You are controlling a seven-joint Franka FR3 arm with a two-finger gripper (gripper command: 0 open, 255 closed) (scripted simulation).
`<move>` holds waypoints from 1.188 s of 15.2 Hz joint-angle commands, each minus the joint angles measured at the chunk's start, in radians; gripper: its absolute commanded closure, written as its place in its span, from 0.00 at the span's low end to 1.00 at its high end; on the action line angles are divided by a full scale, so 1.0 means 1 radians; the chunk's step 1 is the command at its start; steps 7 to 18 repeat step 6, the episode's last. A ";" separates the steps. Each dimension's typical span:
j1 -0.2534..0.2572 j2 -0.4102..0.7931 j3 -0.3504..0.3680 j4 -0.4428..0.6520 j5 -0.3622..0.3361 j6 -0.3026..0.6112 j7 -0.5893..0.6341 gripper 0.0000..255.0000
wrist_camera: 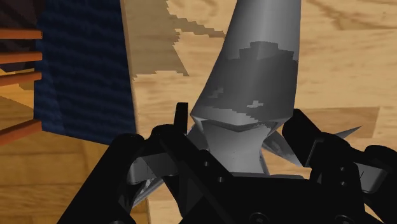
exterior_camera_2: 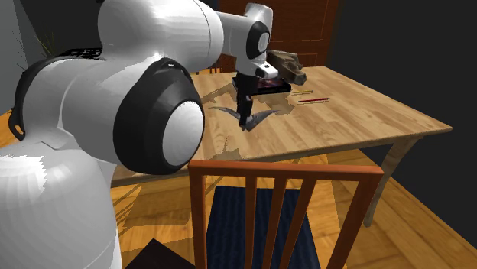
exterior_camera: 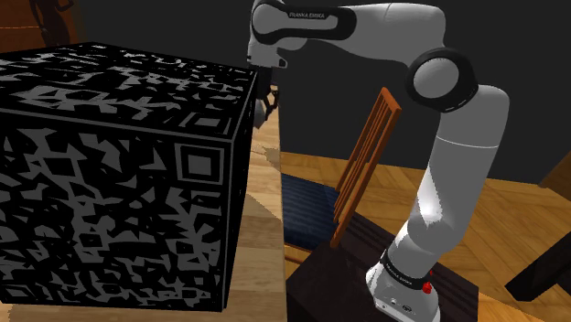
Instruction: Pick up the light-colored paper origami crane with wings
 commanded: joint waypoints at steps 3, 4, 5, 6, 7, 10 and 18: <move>0.001 0.010 0.000 0.070 -0.002 -0.060 0.006 1.00; 0.001 0.013 0.000 0.088 -0.002 -0.075 0.007 1.00; 0.001 0.013 0.000 0.090 -0.002 -0.077 0.007 1.00; 0.001 0.013 0.000 0.090 -0.002 -0.077 0.007 1.00; 0.001 0.013 0.000 0.090 -0.002 -0.077 0.007 1.00; 0.001 0.013 0.000 0.090 -0.002 -0.077 0.007 1.00; 0.001 0.013 0.000 0.090 -0.002 -0.077 0.007 1.00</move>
